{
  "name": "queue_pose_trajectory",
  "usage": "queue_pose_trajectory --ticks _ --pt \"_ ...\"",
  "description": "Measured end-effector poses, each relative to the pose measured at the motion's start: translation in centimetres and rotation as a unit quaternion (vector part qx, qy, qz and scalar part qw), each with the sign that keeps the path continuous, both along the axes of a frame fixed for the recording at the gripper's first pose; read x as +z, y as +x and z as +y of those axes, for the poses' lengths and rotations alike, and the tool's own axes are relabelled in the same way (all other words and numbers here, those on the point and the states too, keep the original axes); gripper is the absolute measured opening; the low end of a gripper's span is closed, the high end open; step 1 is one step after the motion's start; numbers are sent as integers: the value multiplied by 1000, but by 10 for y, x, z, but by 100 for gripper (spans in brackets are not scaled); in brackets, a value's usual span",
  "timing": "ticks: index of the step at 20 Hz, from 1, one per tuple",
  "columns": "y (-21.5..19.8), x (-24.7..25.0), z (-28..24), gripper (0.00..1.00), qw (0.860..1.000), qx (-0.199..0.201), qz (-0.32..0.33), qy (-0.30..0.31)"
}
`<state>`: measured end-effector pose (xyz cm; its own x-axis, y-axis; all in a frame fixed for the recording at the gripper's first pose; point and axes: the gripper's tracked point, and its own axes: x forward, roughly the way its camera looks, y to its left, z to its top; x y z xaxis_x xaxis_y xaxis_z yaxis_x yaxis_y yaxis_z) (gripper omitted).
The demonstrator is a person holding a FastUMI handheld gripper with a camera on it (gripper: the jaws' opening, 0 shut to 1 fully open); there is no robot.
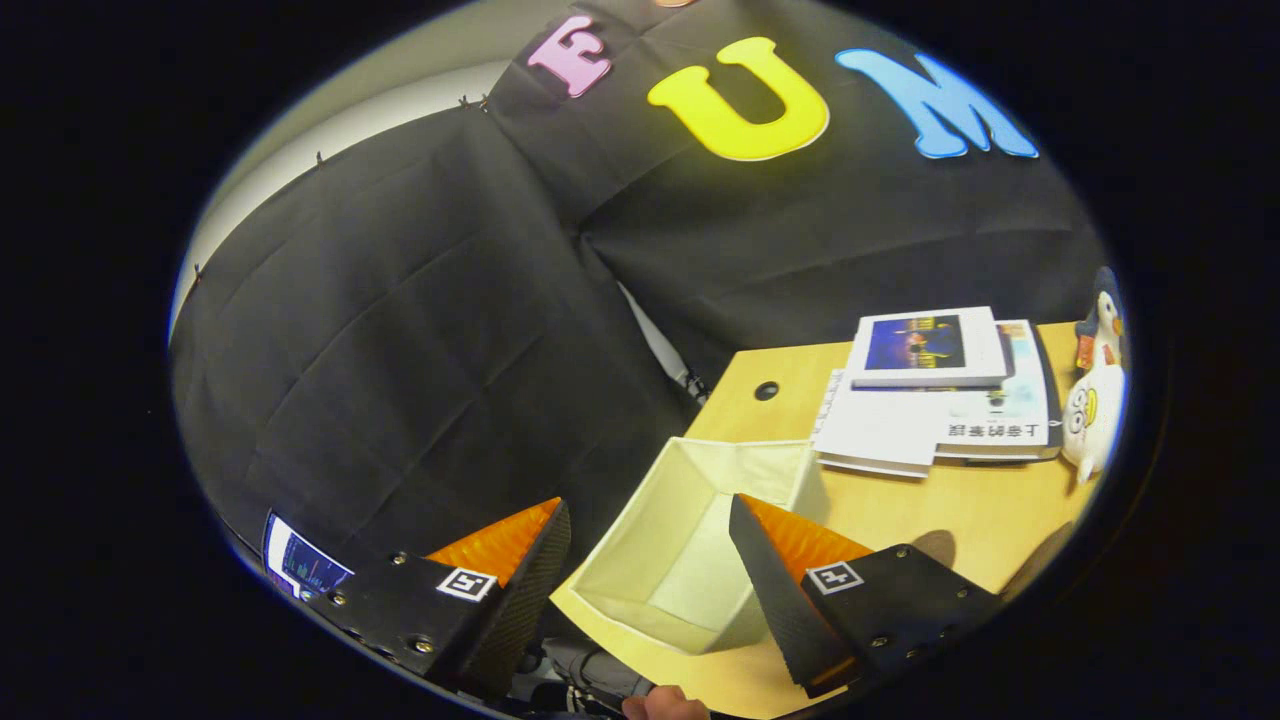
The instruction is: Open the storage box then place both shoes into the box .Put the left shoe in first, then the right shoe, with the right side of both shoes facing outward in a uniform manner.
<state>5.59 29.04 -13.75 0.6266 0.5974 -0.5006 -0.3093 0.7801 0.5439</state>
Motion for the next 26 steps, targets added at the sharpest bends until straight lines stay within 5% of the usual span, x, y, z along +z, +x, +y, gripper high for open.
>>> queue_pose_trajectory --ticks 12,26 --pt "-49 -78 -146 97 986 -101 20 -130" --pt "-86 -198 -165 97 970 -95 130 -182"
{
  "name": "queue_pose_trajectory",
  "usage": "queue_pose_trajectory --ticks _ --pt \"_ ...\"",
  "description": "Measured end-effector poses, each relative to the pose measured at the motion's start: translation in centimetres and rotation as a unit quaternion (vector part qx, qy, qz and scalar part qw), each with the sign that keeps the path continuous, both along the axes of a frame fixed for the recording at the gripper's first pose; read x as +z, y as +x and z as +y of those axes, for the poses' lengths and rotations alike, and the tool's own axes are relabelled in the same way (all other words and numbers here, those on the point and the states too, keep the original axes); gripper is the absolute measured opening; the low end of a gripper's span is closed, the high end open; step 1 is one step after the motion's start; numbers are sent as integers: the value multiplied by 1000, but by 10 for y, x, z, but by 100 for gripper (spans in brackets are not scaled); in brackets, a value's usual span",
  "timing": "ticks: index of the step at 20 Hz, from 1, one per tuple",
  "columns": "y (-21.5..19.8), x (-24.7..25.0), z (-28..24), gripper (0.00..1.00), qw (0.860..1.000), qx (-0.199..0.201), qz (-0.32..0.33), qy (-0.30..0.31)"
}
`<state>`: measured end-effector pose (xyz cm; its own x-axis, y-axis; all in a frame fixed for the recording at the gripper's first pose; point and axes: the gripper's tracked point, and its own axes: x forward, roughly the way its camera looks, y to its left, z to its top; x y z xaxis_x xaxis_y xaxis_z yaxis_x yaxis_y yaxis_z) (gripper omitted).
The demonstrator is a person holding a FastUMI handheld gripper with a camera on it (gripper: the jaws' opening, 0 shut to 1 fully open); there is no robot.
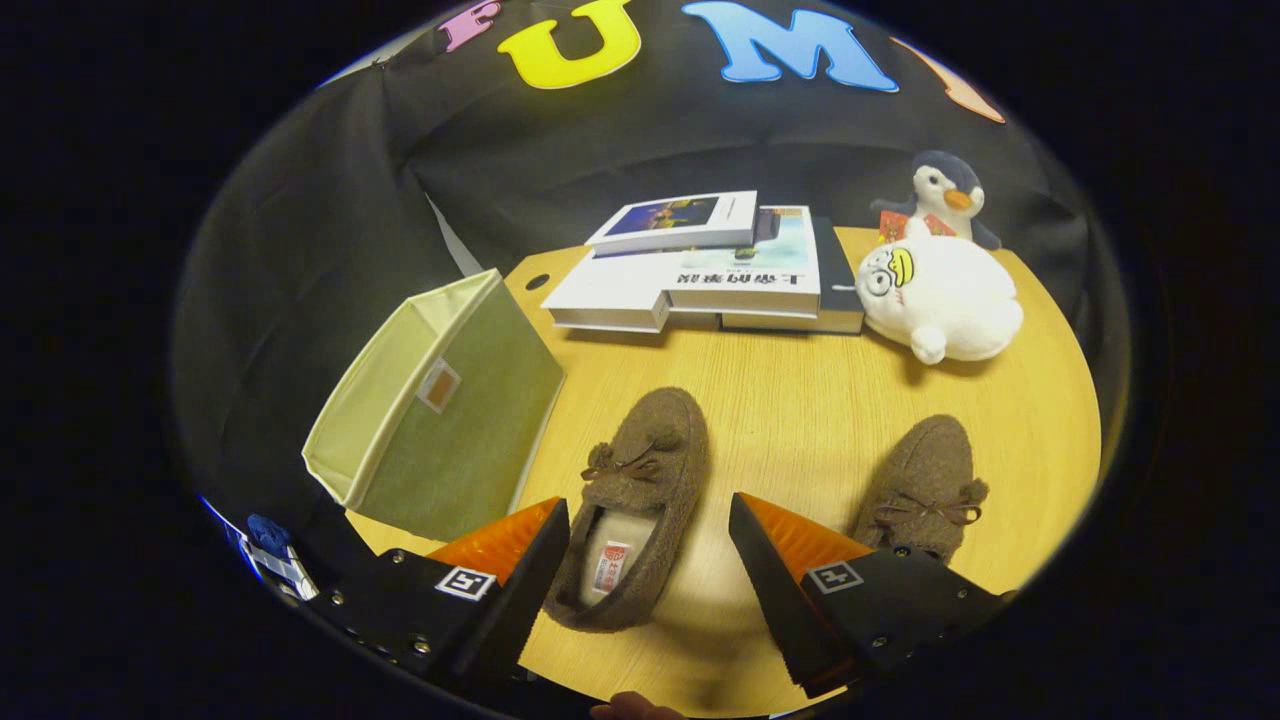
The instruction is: Open the storage box then place both shoes into the box .Put the left shoe in first, then the right shoe, with the right side of both shoes facing outward in a uniform manner.
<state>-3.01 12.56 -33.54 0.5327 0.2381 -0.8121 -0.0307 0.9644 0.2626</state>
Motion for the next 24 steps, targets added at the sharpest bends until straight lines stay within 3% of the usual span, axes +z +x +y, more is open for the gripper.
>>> queue_pose_trajectory --ticks 6,13,19,21,22,24 --pt "-5 -29 1 97 999 21 30 -26" --pt "8 -64 -7 96 996 2 79 -52" --pt "19 -80 -4 85 993 11 92 -67" --pt "19 -81 5 65 994 11 97 -53" --pt "22 -79 -1 27 994 5 94 -59" --pt "22 -74 1 3 994 -15 94 -49"
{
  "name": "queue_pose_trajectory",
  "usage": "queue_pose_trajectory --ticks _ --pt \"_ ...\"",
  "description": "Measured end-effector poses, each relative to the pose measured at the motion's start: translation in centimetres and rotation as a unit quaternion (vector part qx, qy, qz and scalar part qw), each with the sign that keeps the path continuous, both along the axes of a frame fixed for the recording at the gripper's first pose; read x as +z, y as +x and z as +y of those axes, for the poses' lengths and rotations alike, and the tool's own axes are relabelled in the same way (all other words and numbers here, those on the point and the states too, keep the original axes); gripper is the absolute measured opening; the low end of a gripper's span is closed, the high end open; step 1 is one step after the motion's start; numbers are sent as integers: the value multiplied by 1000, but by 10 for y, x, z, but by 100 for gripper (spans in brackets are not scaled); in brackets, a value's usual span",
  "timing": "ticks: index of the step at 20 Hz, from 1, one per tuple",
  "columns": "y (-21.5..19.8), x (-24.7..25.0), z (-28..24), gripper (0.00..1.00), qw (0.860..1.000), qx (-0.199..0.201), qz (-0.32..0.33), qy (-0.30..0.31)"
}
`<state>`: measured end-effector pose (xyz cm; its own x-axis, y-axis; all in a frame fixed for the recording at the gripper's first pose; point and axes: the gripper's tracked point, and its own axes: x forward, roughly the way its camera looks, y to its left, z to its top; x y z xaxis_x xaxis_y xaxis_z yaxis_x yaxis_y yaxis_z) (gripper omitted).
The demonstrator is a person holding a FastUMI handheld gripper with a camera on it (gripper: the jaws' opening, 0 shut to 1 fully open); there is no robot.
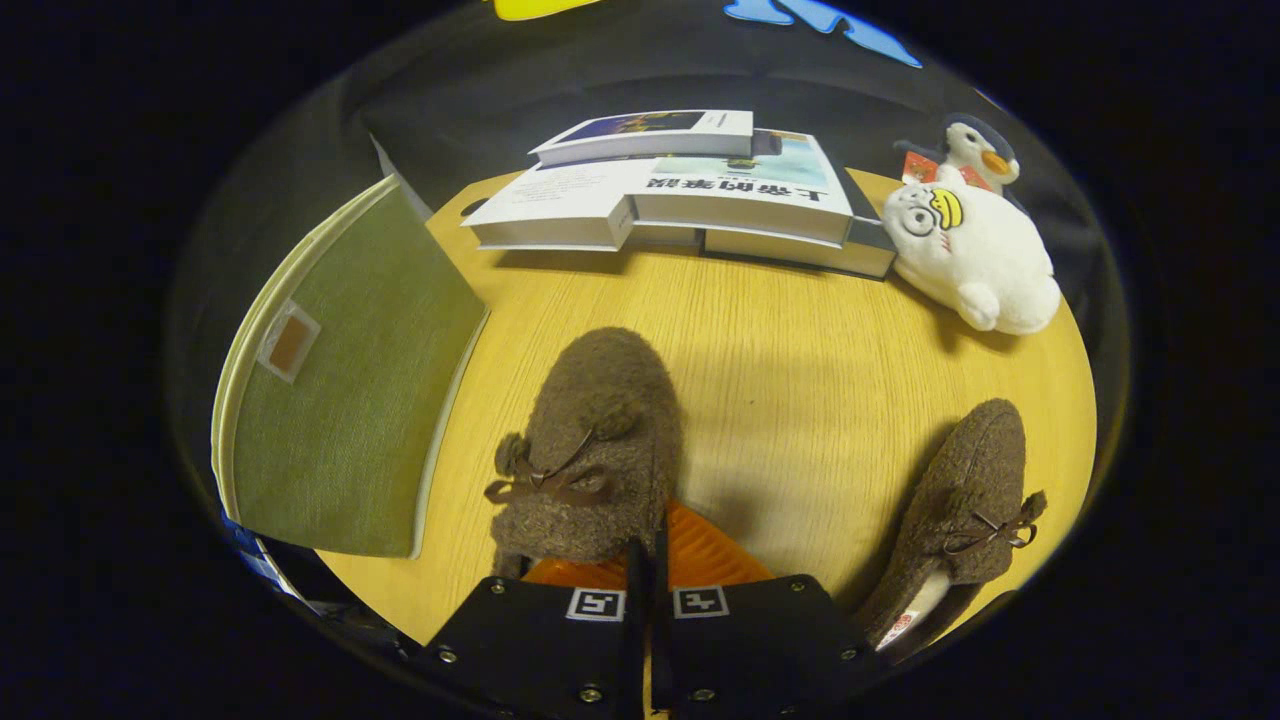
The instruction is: Open the storage box then place both shoes into the box .Put the left shoe in first, then the right shoe, with the right side of both shoes facing outward in a uniform manner.
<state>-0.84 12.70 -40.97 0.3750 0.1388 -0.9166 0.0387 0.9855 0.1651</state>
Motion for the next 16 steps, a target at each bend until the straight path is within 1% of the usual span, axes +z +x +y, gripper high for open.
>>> queue_pose_trajectory --ticks 1,4,7,12,16 --pt "4 7 4 0 1000 -2 -3 13" --pt "8 26 6 0 1000 -9 -7 22" --pt "22 66 14 0 999 -11 -25 39" --pt "46 132 31 0 997 7 -59 42" --pt "66 179 73 0 994 40 -75 69"
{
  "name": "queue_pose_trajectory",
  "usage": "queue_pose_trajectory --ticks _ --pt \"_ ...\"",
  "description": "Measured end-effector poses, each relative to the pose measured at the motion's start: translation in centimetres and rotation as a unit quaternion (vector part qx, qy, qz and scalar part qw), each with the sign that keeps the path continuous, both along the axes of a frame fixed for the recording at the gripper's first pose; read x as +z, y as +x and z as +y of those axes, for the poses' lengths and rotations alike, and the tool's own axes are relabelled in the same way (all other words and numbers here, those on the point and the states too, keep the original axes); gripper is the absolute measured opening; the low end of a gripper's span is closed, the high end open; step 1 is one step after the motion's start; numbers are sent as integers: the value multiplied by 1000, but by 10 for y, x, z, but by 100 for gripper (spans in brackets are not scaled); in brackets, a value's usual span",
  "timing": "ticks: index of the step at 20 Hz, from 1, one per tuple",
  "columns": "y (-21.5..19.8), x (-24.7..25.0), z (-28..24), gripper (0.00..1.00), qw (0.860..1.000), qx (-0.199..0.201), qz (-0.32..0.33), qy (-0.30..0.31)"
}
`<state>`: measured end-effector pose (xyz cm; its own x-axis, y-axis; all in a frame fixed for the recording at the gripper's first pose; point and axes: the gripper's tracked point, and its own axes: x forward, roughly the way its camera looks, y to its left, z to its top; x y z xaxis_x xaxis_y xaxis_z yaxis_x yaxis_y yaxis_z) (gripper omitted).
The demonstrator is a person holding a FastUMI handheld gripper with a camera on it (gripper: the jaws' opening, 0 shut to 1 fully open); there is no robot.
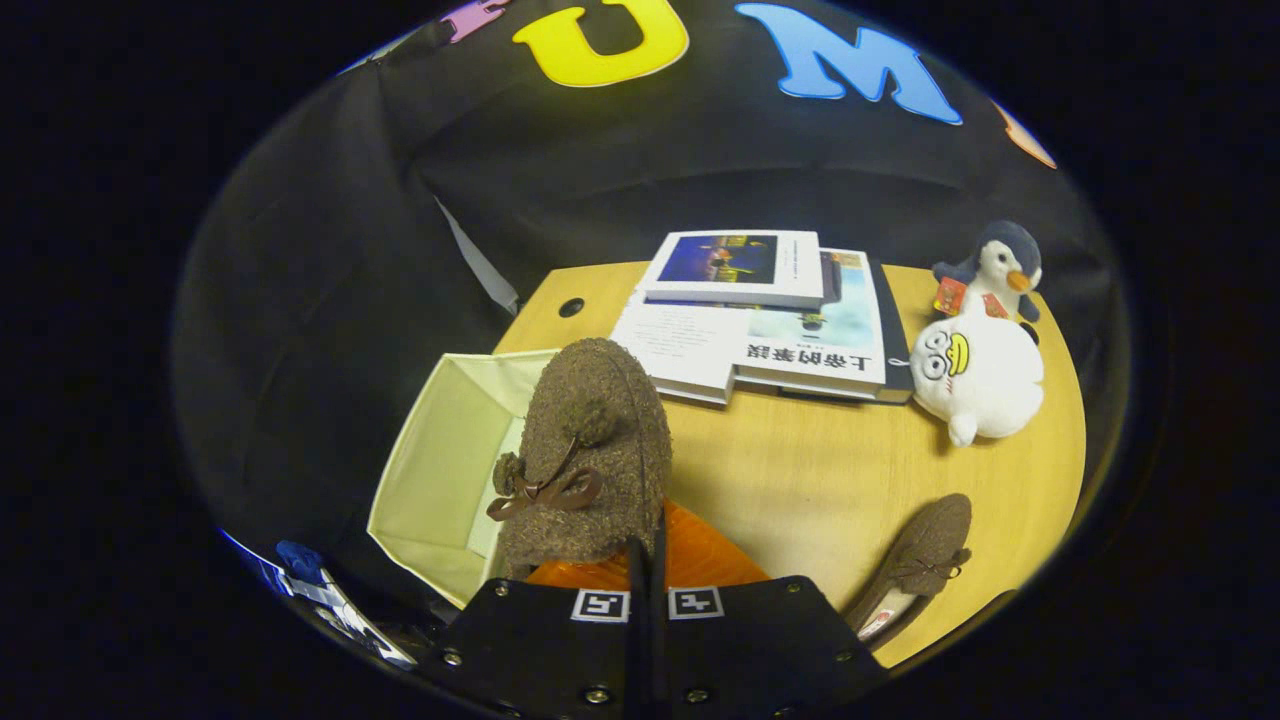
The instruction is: Open the storage box then place both shoes into the box .Put the left shoe in first, then the right shoe, with the right side of both shoes facing outward in a uniform manner.
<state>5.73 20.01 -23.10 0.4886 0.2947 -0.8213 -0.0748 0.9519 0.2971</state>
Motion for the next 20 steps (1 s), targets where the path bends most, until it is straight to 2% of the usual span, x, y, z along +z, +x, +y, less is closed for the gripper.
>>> queue_pose_trajectory --ticks 3,7,12,20 --pt "25 21 41 0 999 34 -20 19" --pt "37 20 94 0 997 72 -10 32" --pt "36 -24 145 0 995 94 29 9" --pt "33 -64 174 0 990 130 54 -31"
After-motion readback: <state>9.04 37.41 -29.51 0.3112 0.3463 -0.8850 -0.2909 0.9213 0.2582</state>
